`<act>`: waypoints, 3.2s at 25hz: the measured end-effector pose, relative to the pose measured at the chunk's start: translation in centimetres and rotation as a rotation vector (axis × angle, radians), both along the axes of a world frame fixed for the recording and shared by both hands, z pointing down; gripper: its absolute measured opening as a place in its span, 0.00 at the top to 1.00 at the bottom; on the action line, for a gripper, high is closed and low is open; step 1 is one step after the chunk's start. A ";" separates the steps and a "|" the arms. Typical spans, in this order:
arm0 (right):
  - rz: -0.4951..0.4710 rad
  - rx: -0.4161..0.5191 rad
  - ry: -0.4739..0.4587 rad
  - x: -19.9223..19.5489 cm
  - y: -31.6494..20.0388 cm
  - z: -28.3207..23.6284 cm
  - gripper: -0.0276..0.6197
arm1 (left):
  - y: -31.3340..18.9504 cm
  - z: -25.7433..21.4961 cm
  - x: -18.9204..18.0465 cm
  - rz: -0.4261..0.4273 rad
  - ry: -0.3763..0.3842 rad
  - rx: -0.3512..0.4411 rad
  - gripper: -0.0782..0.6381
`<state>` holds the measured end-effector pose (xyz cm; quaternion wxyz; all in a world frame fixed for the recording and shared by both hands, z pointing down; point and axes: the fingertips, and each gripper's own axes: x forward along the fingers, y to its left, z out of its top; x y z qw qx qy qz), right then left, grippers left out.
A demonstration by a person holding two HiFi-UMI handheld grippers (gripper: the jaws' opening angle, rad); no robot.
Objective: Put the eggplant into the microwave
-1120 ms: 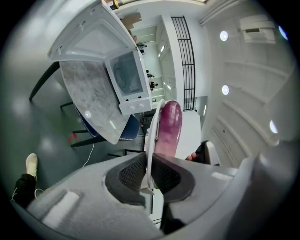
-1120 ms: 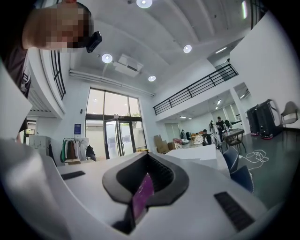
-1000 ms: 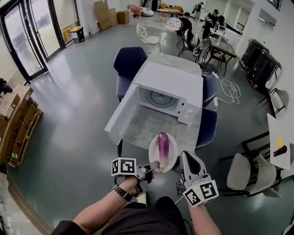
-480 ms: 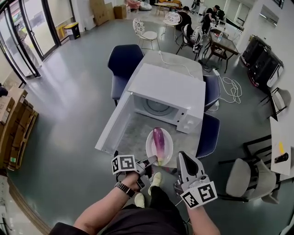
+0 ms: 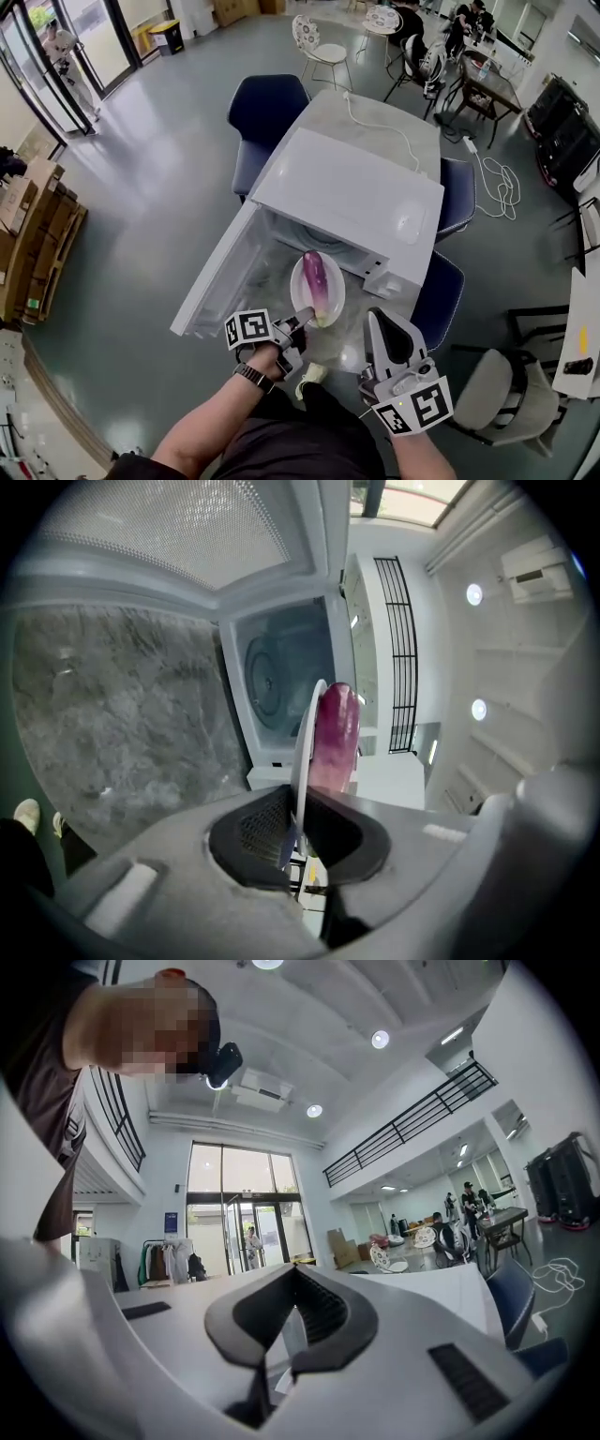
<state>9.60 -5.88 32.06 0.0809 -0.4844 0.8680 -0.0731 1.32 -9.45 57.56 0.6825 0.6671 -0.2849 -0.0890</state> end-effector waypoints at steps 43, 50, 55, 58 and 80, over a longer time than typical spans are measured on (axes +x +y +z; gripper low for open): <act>0.064 -0.071 -0.001 -0.7 -8.8 5.3 0.95 | -15.9 10.5 1.9 -0.064 0.005 -0.089 0.85; 0.049 -0.070 -0.004 -0.8 -8.4 5.4 0.95 | -17.0 10.1 2.0 -0.073 0.023 -0.015 0.85; 0.031 -0.066 -0.007 -1.5 -7.9 5.5 0.95 | -17.1 9.9 1.5 -0.078 0.037 0.032 0.75; 0.025 -0.067 -0.011 -1.8 -7.7 5.6 0.95 | -17.2 9.2 1.7 -0.077 0.057 0.075 0.68; -0.018 -0.151 0.100 -6.5 -12.9 15.1 0.95 | -18.5 8.6 0.9 -0.086 -0.020 0.188 0.68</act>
